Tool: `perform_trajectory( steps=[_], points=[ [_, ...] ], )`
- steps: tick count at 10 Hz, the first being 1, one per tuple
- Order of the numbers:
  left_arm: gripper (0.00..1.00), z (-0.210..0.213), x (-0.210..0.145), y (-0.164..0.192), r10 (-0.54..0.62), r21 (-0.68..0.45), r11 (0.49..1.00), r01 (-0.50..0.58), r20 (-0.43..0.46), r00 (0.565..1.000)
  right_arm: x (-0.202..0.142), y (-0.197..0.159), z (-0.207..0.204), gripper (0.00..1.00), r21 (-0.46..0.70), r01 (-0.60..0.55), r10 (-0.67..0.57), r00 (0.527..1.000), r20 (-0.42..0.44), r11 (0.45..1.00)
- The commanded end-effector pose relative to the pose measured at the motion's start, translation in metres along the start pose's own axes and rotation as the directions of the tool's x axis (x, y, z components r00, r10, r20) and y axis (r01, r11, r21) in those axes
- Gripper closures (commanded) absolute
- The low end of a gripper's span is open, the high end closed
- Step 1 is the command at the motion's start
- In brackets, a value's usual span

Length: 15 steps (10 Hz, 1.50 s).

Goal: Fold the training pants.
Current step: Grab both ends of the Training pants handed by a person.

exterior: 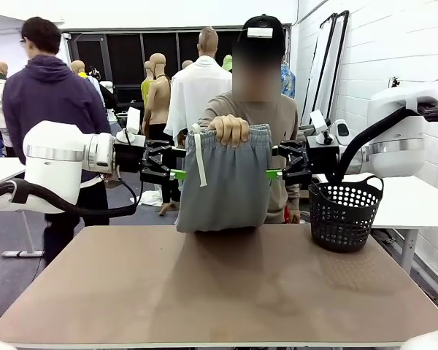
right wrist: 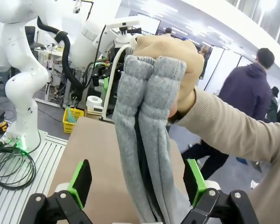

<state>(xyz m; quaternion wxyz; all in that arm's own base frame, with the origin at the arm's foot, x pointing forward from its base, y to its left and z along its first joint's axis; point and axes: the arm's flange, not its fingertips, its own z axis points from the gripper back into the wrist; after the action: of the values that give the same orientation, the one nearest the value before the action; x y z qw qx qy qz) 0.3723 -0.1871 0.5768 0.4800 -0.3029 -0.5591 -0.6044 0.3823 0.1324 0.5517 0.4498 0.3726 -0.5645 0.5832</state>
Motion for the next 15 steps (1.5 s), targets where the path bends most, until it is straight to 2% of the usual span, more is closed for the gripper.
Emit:
perform_trajectory(
  steps=[1,3,10,15],
  points=[
    [0.00,-0.010,-0.003,0.010,-0.020,0.005,1.000,0.020,0.031,0.999,-0.004,0.001,-0.004,0.00,-0.016,-0.027,0.027,0.999,0.025,1.000],
    [0.00,-0.015,-0.004,0.012,0.022,0.020,1.000,-0.023,0.033,0.999,-0.005,-0.003,-0.004,0.00,-0.025,-0.021,0.022,0.999,0.026,0.999],
    [0.00,-0.035,-0.014,0.028,0.041,0.027,0.999,-0.043,0.069,0.997,-0.011,-0.027,-0.010,0.00,-0.034,0.001,0.001,0.999,0.052,0.999],
    [0.00,-0.046,-0.014,0.023,0.056,0.019,0.998,-0.058,0.078,0.995,-0.016,-0.030,-0.017,0.00,-0.020,0.023,-0.022,0.999,0.049,1.000]
  ],
)
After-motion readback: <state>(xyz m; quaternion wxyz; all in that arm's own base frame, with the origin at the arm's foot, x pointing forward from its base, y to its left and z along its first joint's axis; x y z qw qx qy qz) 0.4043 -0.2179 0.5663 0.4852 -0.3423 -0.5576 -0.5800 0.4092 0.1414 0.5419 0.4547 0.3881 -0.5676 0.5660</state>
